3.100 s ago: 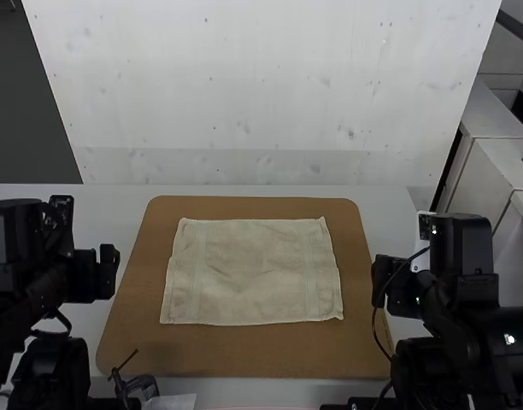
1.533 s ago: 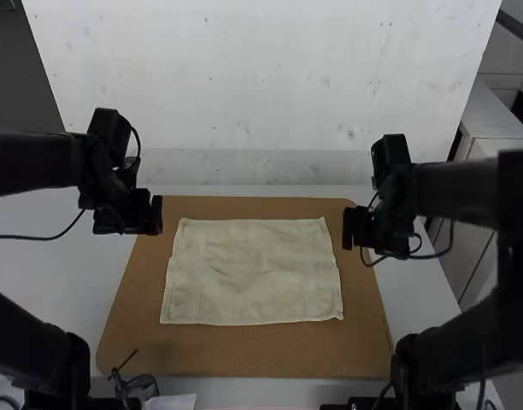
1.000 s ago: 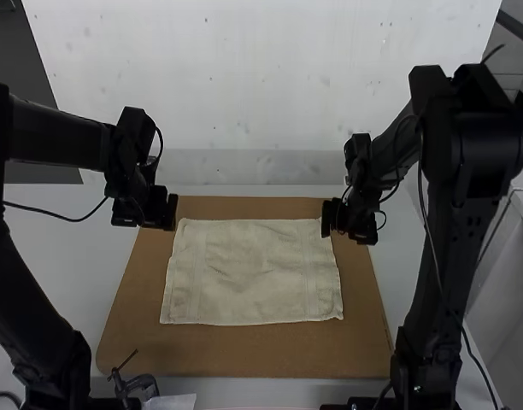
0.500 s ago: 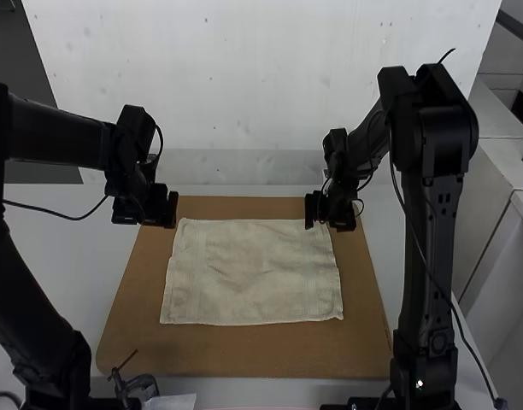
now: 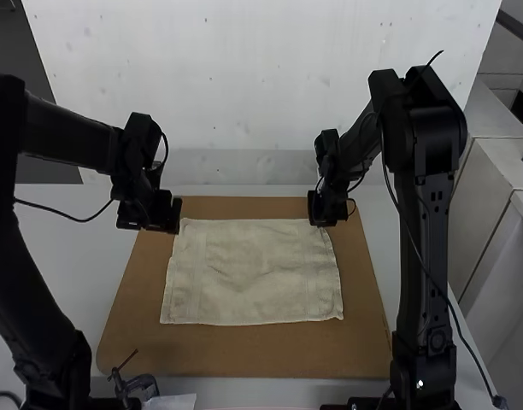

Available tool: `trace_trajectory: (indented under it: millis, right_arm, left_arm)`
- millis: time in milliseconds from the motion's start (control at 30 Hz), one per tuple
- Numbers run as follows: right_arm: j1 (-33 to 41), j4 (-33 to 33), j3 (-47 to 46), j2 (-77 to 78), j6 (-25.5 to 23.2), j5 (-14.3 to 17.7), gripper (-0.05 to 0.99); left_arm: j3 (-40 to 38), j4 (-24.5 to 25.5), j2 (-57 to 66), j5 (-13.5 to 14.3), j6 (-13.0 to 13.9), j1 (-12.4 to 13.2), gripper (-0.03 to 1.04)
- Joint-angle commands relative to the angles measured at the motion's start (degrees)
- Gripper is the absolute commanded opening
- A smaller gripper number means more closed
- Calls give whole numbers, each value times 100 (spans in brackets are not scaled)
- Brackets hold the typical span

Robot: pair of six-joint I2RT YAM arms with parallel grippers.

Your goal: Fold the towel.

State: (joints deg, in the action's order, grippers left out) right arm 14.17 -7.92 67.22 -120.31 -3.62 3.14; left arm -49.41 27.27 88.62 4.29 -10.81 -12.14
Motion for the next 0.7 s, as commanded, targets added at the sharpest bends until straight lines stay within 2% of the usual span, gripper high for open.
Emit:
trace_trajectory:
  millis: [0,300,433,667]
  right_arm:
    - [-2,-104,-104,-300,98,293,2]
    - [-46,-51,-236,-238,89,319,2]
    - [-38,-25,-306,-186,98,319,2]
    - [-46,89,-447,-159,142,319,2]
  left_arm:
    - [-465,-37,428,-16,-27,-43,97]
    - [-1660,139,1940,10,-369,-166,94]
    - [-2082,147,2353,124,-501,-236,94]
    - [-2653,209,2898,115,-536,-131,94]
